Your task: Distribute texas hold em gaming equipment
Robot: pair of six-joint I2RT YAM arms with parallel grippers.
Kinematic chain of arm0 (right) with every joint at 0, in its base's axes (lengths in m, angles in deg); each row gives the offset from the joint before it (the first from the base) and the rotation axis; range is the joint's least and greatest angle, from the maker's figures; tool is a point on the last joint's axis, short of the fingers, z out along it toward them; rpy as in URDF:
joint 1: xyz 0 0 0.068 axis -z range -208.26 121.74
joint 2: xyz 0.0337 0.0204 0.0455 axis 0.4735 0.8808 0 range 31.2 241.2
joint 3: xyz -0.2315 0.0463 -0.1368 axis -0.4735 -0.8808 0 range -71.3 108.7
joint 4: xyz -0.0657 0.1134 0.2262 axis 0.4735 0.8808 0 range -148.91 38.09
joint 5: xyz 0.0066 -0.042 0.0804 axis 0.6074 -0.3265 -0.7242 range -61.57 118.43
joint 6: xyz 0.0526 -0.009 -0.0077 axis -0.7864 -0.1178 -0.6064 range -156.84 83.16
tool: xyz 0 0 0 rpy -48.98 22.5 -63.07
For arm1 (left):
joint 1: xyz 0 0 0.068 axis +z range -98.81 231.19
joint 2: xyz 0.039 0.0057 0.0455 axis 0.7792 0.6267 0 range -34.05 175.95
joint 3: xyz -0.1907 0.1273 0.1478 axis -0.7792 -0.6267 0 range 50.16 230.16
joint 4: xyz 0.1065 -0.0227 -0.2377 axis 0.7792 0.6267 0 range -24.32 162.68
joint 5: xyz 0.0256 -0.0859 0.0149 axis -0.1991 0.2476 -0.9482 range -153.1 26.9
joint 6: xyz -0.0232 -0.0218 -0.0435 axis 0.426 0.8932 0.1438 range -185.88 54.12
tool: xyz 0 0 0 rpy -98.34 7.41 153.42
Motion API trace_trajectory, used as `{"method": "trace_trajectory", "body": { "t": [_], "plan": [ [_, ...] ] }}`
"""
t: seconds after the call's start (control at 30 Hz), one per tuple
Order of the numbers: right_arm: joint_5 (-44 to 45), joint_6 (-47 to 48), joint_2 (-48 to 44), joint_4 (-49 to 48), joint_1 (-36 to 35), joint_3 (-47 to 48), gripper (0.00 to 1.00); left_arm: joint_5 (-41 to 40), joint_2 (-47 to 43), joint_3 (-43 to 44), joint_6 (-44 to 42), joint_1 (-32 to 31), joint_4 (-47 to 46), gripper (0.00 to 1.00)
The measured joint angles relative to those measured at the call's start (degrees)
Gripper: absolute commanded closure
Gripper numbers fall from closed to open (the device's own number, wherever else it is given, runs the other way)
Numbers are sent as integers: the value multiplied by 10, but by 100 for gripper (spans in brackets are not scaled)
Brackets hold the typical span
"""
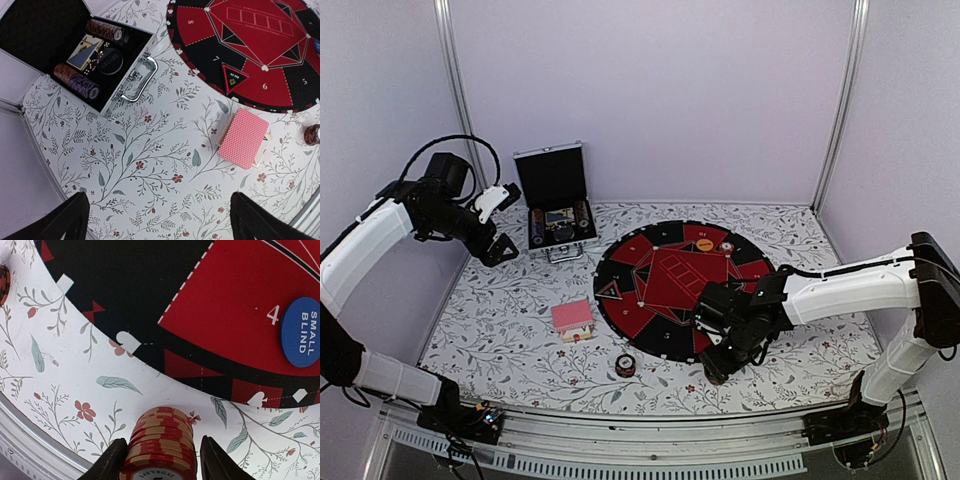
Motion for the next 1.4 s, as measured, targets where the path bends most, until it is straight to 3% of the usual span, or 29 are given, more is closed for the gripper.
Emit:
{"method": "trace_trajectory", "body": {
  "t": [0.47,0.87,1.17,1.4],
  "plan": [
    [4,2,0,9,0,3,66,0,0,0,0,0,0,0],
    [8,6,-3,50,0,46,67,0,0,0,0,0,0,0],
    [10,29,15,73,0,150,68,0,0,0,0,0,0,0],
    [11,66,144,65,0,287,71,0,0,0,0,0,0,0]
  ]
}}
